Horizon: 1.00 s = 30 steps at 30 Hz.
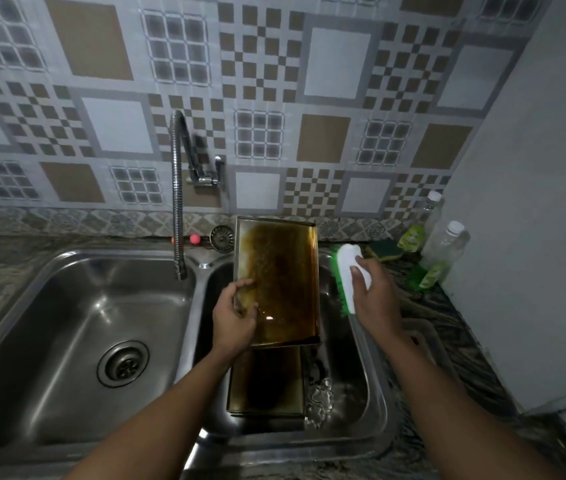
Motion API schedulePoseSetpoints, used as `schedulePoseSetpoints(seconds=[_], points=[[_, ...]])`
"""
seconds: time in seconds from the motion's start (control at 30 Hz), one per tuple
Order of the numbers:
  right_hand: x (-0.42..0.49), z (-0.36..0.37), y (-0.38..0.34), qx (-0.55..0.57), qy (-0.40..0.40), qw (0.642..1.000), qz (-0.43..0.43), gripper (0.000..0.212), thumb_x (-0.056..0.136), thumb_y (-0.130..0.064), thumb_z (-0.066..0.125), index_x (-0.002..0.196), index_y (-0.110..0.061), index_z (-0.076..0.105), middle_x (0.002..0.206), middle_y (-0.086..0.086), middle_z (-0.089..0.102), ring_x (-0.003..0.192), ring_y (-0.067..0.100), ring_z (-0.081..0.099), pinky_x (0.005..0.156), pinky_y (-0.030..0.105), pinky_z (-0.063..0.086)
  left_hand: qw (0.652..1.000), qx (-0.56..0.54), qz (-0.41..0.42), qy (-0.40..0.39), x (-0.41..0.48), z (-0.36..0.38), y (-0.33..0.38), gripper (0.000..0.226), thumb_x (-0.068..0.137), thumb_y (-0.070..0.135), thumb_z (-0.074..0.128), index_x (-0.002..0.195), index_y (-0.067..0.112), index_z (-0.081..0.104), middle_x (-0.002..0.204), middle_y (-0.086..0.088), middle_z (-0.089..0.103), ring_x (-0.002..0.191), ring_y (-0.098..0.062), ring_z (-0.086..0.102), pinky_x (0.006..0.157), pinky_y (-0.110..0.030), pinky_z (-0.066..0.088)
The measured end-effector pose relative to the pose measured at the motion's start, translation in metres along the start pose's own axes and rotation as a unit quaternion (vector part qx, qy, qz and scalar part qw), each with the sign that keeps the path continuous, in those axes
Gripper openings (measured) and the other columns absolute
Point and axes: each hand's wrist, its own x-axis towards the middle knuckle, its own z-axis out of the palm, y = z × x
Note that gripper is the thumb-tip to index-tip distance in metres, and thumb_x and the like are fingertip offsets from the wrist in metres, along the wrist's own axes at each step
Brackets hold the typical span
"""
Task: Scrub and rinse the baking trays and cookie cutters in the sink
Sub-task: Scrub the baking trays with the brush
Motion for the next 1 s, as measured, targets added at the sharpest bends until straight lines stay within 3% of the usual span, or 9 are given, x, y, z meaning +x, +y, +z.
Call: schedulePoseSetpoints(seconds=[0.1,0.17,0.23,0.3,0.43,0.57,0.77,0.87,1.0], points=[[0.011,0.033,-0.038,0.013,-0.019,0.999,-0.030,0.030,0.100,-0.035,0.045,0.125,-0.021,0.054,0.128,0.005,0.059,0.115,0.022,0.055,0.086,0.031,0.046,1.000,0.018,0.026,-0.004,0.003,-0.011,0.002,0.060,0.083,0.000,0.068,0.127,0.039,0.056,0.126,0.016,0.055,0.112,0.000,0.057,0.095,-0.039,0.055],[0.018,0.052,-0.058,0.006,-0.008,0.999,-0.038,0.030,0.100,-0.035,0.044,0.126,-0.023,0.052,0.130,0.004,0.059,0.114,0.022,0.056,0.083,0.032,0.049,0.999,0.010,0.037,-0.010,0.006,-0.017,0.005,0.066,0.085,-0.002,0.067,0.139,0.032,0.050,0.125,0.022,0.051,0.107,0.011,0.054,0.093,-0.024,0.053],[0.023,0.066,-0.075,0.003,0.005,1.000,-0.021,0.031,0.100,-0.034,0.044,0.128,-0.021,0.052,0.133,0.004,0.057,0.113,0.022,0.057,0.076,0.026,0.043,0.999,0.001,0.048,-0.010,0.010,-0.020,0.010,0.071,0.085,-0.004,0.066,0.145,0.025,0.043,0.122,0.025,0.047,0.104,0.021,0.050,0.087,-0.008,0.046],[0.029,0.079,-0.089,0.004,0.020,1.000,0.000,0.031,0.101,-0.032,0.044,0.128,-0.020,0.052,0.133,0.003,0.056,0.113,0.022,0.057,0.073,0.023,0.038,0.999,-0.003,0.051,-0.008,0.017,-0.027,0.013,0.071,0.086,-0.004,0.066,0.146,0.023,0.040,0.123,0.023,0.047,0.107,0.024,0.047,0.087,-0.002,0.041],[0.041,0.103,-0.112,-0.002,0.026,1.000,-0.007,0.029,0.101,-0.030,0.044,0.126,-0.019,0.054,0.128,0.004,0.058,0.111,0.024,0.057,0.074,0.026,0.038,0.999,0.004,0.049,-0.009,0.033,-0.040,0.010,0.071,0.086,0.000,0.067,0.145,0.029,0.042,0.131,0.019,0.047,0.120,0.021,0.041,0.101,-0.008,0.039],[0.043,0.122,-0.135,0.014,0.029,0.999,0.012,0.031,0.101,-0.030,0.044,0.128,-0.018,0.055,0.128,0.003,0.058,0.113,0.021,0.055,0.074,0.023,0.036,0.997,0.008,0.071,-0.025,0.038,-0.035,0.011,0.072,0.084,-0.002,0.068,0.147,0.022,0.041,0.127,0.020,0.048,0.117,0.017,0.047,0.095,-0.006,0.040],[0.035,0.136,-0.116,0.009,-0.035,0.995,-0.096,0.031,0.099,-0.032,0.047,0.124,-0.020,0.061,0.114,-0.001,0.063,0.101,0.018,0.060,0.076,0.031,0.050,0.998,-0.014,0.061,-0.007,0.045,-0.032,0.002,0.075,0.082,-0.007,0.068,0.148,0.013,0.038,0.134,0.015,0.048,0.122,0.019,0.044,0.097,-0.003,0.036],[0.047,0.121,-0.093,-0.014,-0.006,0.998,-0.054,0.032,0.100,-0.031,0.047,0.126,-0.019,0.061,0.119,0.001,0.063,0.101,0.018,0.060,0.071,0.023,0.041,0.998,-0.013,0.058,-0.015,0.043,-0.032,0.000,0.078,0.082,-0.008,0.069,0.149,0.015,0.036,0.130,0.022,0.046,0.119,0.021,0.044,0.098,-0.003,0.036],[0.067,0.113,-0.088,-0.003,0.041,0.999,0.024,0.031,0.100,-0.031,0.046,0.125,-0.020,0.062,0.122,0.004,0.063,0.106,0.022,0.059,0.072,0.025,0.041,0.998,-0.027,0.058,-0.025,0.044,-0.022,0.001,0.081,0.080,-0.006,0.071,0.149,0.018,0.036,0.129,0.020,0.045,0.119,0.019,0.045,0.098,-0.004,0.037]])
